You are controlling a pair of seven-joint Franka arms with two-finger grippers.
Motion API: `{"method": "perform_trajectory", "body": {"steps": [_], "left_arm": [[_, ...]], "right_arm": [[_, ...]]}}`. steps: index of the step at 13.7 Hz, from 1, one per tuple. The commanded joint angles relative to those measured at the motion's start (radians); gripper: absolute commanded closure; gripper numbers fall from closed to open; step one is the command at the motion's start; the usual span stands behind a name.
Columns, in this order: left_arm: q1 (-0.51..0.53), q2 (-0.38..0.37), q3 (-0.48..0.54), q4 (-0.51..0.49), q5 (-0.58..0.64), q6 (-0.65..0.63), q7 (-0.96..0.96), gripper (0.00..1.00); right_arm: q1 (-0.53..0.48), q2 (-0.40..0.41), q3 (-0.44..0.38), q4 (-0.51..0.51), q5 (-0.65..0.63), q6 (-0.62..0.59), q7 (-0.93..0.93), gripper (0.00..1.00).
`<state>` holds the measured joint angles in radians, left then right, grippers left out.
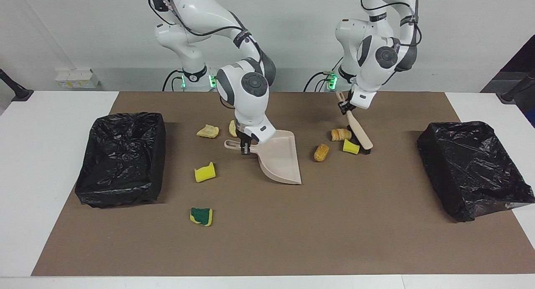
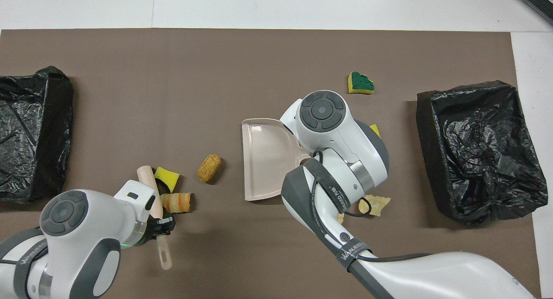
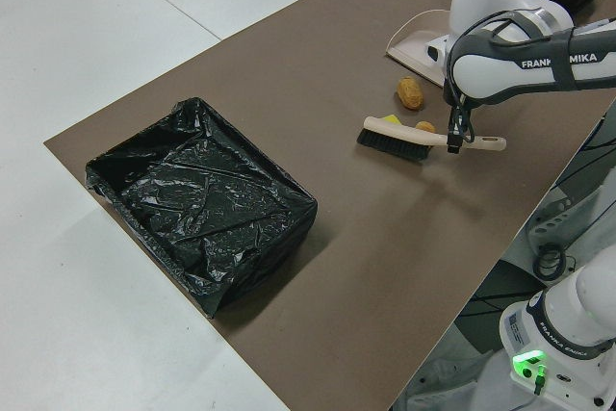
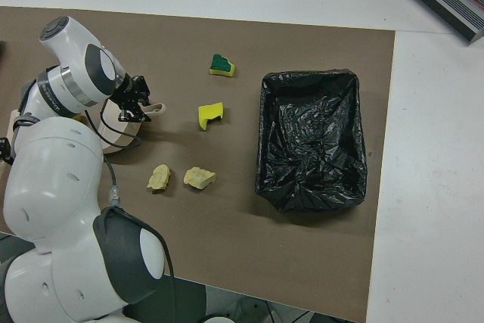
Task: Sweep and dump trash in bin
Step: 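Sweep the food scraps into the dustpan with the brush in the left gripper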
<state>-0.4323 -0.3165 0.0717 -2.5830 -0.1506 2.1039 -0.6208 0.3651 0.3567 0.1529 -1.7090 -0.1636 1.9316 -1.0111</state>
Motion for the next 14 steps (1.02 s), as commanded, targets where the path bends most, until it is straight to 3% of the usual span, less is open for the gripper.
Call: {"method": "perform_trajectory", "body": {"steps": [1,4,9,14], "left_arm": [[-0.075,0.019,0.008,-0.017,-0.078,0.102,-0.051,1.0],[-0.146,0.094,0.008,0.01,-0.16,0.217,-0.048,1.0],[-0.27,0.25,0.007,0.159,-0.272,0.329,-0.037,1.0],[-0.376,0.323,0.005,0.302,-0.3,0.332,-0.036,1.0]], "right_arm": [[-0.005,0.001,0.007,0.006,-0.007,0.003,-0.018,1.0],[-0.003,0.001,0.007,0.008,-0.005,0.001,-0.014,1.0],[-0.003,-0.005,0.008,0.011,-0.005,-0.006,-0.004,1.0],[-0.005,-0.01,0.008,0.012,-0.004,-0.008,-0.009,1.0]]}}
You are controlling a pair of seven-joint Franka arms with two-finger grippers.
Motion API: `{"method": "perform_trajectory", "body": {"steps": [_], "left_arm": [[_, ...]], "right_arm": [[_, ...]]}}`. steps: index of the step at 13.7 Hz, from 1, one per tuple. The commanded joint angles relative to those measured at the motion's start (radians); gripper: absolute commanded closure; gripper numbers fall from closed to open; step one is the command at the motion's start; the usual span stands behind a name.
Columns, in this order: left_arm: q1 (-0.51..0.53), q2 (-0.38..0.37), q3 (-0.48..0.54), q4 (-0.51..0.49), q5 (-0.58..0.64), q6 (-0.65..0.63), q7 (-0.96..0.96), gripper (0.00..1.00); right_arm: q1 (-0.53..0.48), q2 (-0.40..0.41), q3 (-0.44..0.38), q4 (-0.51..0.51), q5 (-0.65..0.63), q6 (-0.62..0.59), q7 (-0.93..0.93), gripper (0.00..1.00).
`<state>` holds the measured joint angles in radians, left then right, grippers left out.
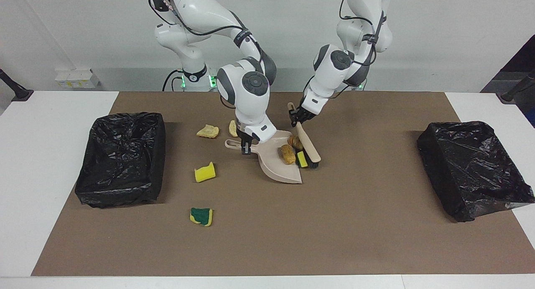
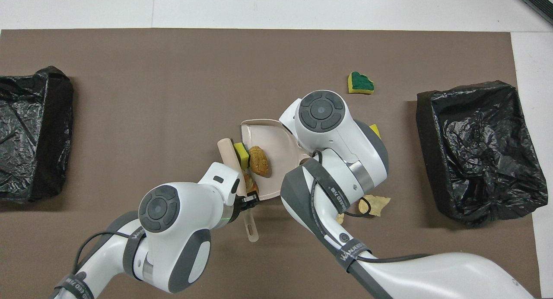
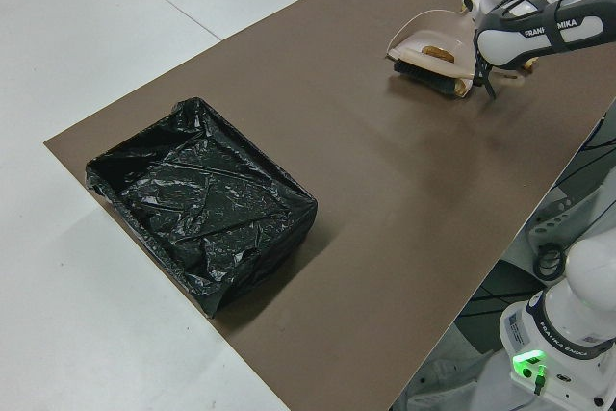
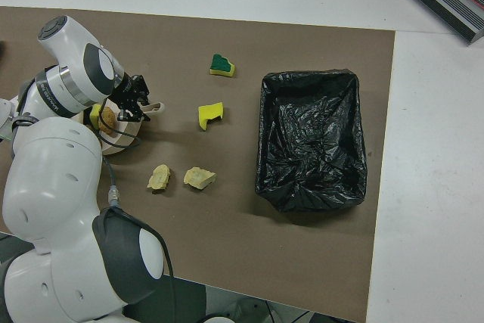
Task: Sweep and dump trash in bin
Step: 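Sweep the food scraps into the dustpan with the brush in the left gripper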
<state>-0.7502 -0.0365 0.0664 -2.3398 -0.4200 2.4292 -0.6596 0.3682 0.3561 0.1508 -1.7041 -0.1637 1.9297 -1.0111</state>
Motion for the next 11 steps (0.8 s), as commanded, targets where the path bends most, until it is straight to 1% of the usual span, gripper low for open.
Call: {"method": "perform_trajectory", "body": {"steps": [1,3,6,9,11], "left_arm": [[-0.07,0.044,0.01,0.068,-0.031,0.007,0.003,1.0],[-0.074,0.043,0.012,0.076,-0.031,0.005,0.002,1.0],[-0.072,0.034,0.012,0.129,-0.031,-0.016,-0.011,1.0],[-0.034,-0.017,0.026,0.134,-0.004,-0.154,-0.008,1.0],[0.034,-0.049,0.024,0.135,0.105,-0.229,-0.009,1.0]], "right_arm": [[-0.011,-0.009,0.01,0.009,-0.004,-0.005,-0.011,1.0],[-0.02,-0.009,0.01,0.009,-0.004,-0.003,-0.018,1.0],[-0.026,-0.011,0.012,0.009,0.009,0.005,-0.032,1.0],[-0.041,-0.012,0.01,0.004,0.047,0.009,-0.046,1.0],[-0.081,-0.026,0.01,0.001,0.11,0.017,-0.104,1.0]]}}
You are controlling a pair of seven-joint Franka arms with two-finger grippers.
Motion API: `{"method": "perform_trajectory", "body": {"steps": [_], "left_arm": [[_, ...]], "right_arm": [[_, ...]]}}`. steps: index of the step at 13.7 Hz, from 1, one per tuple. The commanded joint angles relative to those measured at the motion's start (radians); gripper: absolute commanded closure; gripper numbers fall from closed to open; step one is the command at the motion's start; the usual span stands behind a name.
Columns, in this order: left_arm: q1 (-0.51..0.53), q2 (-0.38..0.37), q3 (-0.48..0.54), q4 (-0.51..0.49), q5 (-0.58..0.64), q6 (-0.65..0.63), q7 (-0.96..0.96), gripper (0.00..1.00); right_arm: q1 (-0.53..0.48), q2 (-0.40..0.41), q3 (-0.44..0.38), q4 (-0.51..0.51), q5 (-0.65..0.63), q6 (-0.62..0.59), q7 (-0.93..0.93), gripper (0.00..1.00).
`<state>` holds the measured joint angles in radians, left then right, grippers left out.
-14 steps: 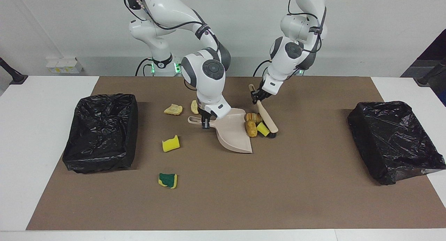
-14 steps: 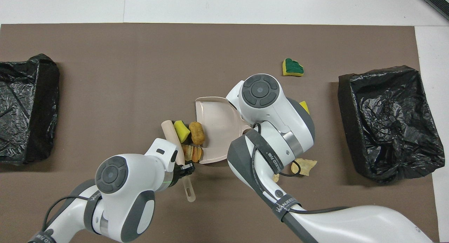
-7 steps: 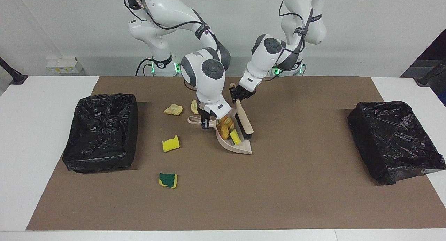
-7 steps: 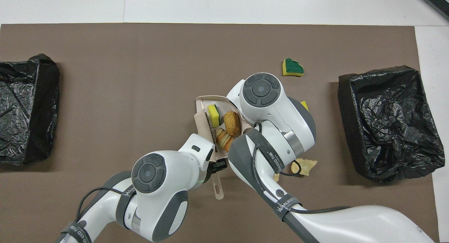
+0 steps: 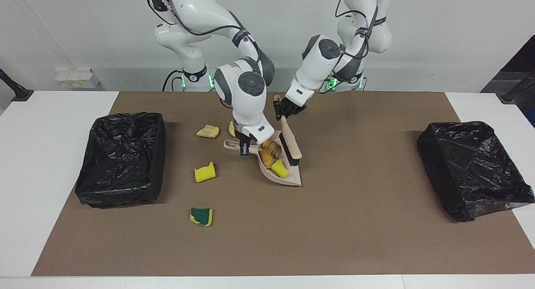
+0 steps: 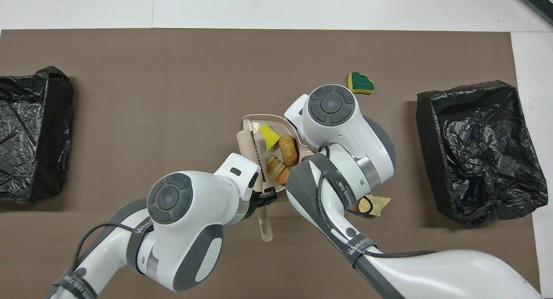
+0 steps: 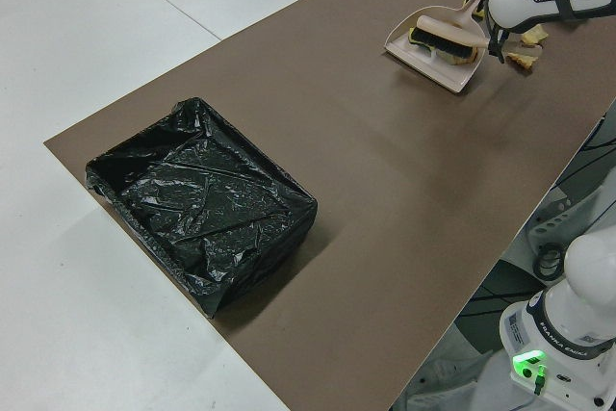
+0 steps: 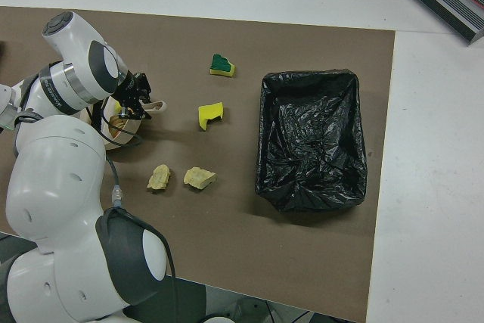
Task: Sweep and dump trash in bin
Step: 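Sweep the food scraps into the dustpan with the brush in the left gripper, then carry the loaded dustpan with the right gripper over the nearer bin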
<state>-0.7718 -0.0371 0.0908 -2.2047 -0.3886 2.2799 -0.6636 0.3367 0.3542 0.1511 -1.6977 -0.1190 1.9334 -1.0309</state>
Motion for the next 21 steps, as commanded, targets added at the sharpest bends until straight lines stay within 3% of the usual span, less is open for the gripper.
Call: {"method": "perform_trajectory", "body": {"steps": [1,5,8,10,16,19,21], "left_arm": [[0.075,-0.059,0.0,0.0,0.108,-0.112,-0.005,1.0],[0.131,-0.109,-0.002,-0.01,0.221,-0.27,0.004,1.0],[0.109,-0.171,-0.014,-0.087,0.223,-0.264,-0.01,1.0],[0.034,-0.207,-0.019,-0.15,0.221,-0.249,-0.016,1.0],[-0.162,-0.268,-0.029,-0.339,0.221,-0.039,-0.204,1.0],[-0.214,-0.267,-0.031,-0.404,0.218,0.056,-0.253,1.0],[-0.277,-0.26,-0.031,-0.457,0.218,0.157,-0.338,1.0]], "right_arm": [[-0.064,-0.032,0.01,-0.008,0.077,0.022,-0.106,1.0],[-0.143,-0.125,0.01,-0.037,0.085,0.023,-0.224,1.0],[-0.249,-0.165,0.012,-0.036,0.175,-0.014,-0.372,1.0],[-0.342,-0.207,0.012,-0.03,0.197,-0.068,-0.458,1.0],[-0.652,-0.238,0.005,0.02,0.196,-0.178,-0.771,1.0],[-0.766,-0.238,-0.001,0.027,0.162,-0.157,-0.869,1.0],[-0.807,-0.236,-0.004,0.026,0.058,-0.101,-0.89,1.0]]}}
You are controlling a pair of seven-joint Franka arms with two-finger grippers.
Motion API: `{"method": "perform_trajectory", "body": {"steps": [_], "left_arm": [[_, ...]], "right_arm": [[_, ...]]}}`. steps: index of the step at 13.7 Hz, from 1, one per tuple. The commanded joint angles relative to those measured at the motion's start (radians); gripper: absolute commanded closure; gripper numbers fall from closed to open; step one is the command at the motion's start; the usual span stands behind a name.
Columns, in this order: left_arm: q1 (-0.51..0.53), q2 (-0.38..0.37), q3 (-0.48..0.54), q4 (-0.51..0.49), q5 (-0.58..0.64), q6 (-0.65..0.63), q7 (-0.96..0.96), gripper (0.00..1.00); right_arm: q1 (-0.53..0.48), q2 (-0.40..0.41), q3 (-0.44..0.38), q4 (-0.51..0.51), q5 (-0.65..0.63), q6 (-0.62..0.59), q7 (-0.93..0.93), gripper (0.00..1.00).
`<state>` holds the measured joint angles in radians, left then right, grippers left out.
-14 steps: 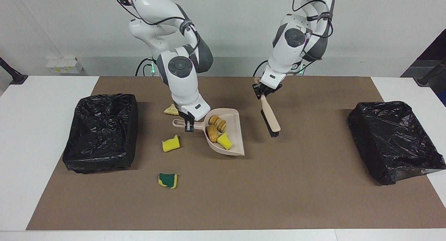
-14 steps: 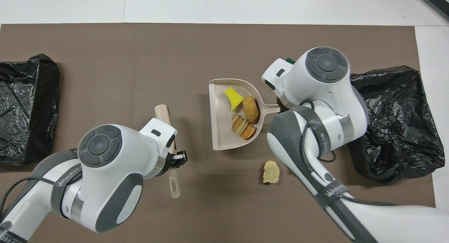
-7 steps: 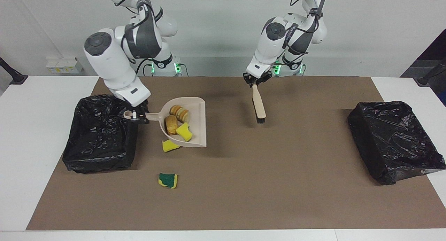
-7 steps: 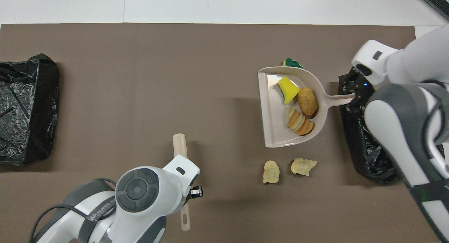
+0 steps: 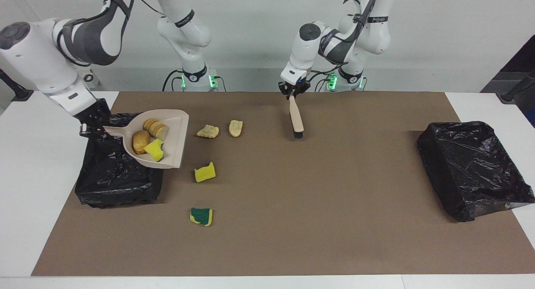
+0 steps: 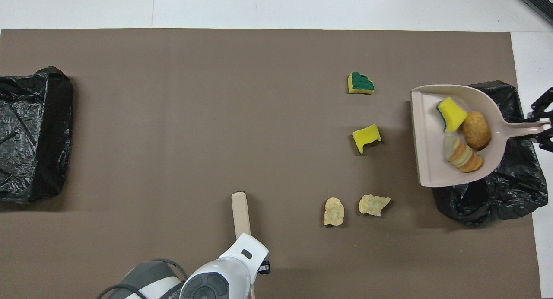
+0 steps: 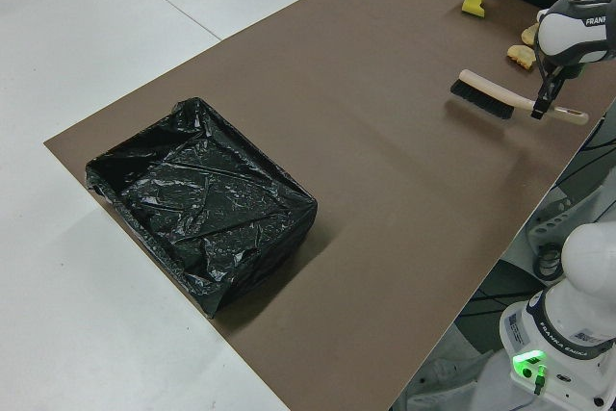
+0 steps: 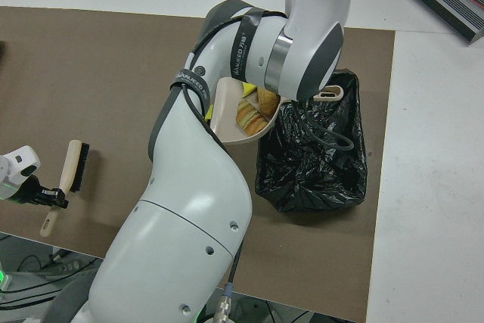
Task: Sweep and dump trash in bin
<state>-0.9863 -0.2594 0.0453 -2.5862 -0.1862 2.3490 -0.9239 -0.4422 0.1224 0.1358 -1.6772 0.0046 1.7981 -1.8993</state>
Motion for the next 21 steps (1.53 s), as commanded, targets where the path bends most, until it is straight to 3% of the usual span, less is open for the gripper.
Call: {"method": "perform_trajectory", "body": {"steps": [1,3,6,7,8,9,13,17,21], "left_arm": [[-0.069,-0.034,0.014,-0.083,0.016,0.099,-0.084,1.0],[-0.068,-0.032,0.014,-0.083,0.016,0.093,-0.085,1.0],[-0.058,-0.031,0.014,-0.083,0.014,0.088,-0.079,1.0],[-0.055,-0.027,0.016,-0.083,0.014,0.087,-0.07,0.79],[-0.054,-0.024,0.018,-0.077,0.013,0.084,-0.066,0.23],[-0.049,-0.014,0.022,-0.063,0.013,0.053,-0.07,0.0],[0.116,-0.011,0.027,0.105,0.014,-0.157,-0.008,0.0],[0.357,-0.011,0.028,0.257,0.019,-0.319,0.323,0.0],[0.595,0.034,0.028,0.363,0.034,-0.352,0.645,0.0]], "right_arm": [[-0.044,-0.004,0.011,0.004,-0.113,0.05,-0.023,1.0],[-0.049,-0.004,0.01,0.001,-0.188,0.079,-0.009,1.0],[-0.027,-0.004,0.014,-0.013,-0.403,0.112,0.118,1.0],[-0.008,-0.007,0.013,-0.021,-0.46,0.11,0.164,1.0],[-0.004,-0.009,0.014,-0.025,-0.512,0.113,0.196,1.0],[0.008,-0.01,0.015,-0.03,-0.565,0.116,0.224,1.0],[0.062,-0.064,0.014,-0.111,-0.701,0.101,0.339,1.0],[0.083,-0.07,0.025,-0.099,-0.801,0.106,0.348,1.0],[0.151,-0.079,0.025,-0.088,-0.899,0.101,0.384,1.0]]}}
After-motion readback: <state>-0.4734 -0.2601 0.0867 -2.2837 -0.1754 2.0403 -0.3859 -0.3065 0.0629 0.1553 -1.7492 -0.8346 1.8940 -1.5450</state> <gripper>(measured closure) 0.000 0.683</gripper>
